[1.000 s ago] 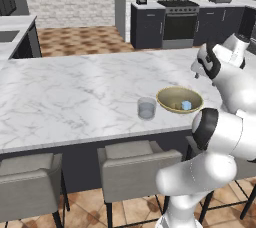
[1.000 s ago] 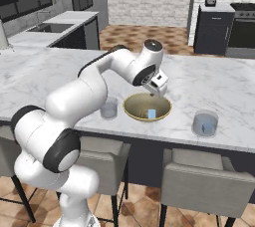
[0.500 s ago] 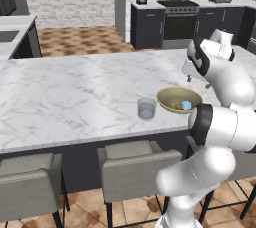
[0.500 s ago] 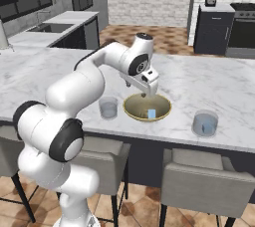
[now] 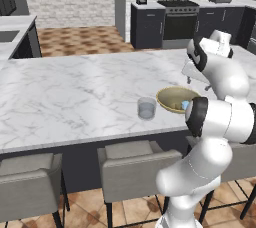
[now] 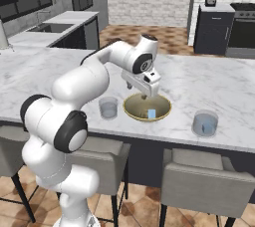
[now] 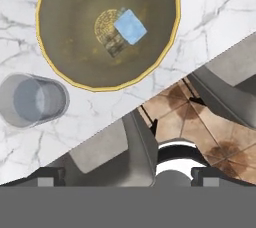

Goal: There are four ice cubes in the ice bowl. Place two ice cubes in each glass of water.

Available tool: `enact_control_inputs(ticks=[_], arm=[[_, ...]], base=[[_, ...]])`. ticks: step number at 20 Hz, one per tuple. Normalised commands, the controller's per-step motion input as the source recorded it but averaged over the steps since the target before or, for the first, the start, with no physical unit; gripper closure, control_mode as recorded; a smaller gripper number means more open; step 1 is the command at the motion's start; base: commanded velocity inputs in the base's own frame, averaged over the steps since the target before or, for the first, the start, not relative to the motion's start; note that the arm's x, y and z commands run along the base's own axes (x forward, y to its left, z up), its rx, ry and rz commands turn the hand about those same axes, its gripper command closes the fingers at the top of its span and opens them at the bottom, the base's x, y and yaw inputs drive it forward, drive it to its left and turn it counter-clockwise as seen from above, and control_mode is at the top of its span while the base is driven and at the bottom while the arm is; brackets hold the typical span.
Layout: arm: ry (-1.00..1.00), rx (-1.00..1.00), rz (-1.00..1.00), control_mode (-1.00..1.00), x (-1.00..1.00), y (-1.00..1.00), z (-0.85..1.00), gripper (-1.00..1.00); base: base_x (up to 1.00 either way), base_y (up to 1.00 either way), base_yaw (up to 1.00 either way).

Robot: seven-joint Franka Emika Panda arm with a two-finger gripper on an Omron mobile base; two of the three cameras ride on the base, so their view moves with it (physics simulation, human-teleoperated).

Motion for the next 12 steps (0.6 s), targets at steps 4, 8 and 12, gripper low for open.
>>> enact_control_inputs(ticks=[4,8,12], arm=[[0.0,0.0,-0.04,-1.0,0.01,0.0,-0.26,-1.0],[0.03,0.0,-0.16,-1.0,0.0,0.0,-0.16,-1.0],[0.11,0.0,-0.2,-1.0,0.0,0.0,-0.07,-1.0]], base=[[0.0,0.0,0.0],[0.0,0.0,0.0],[0.0,0.0,0.0]])
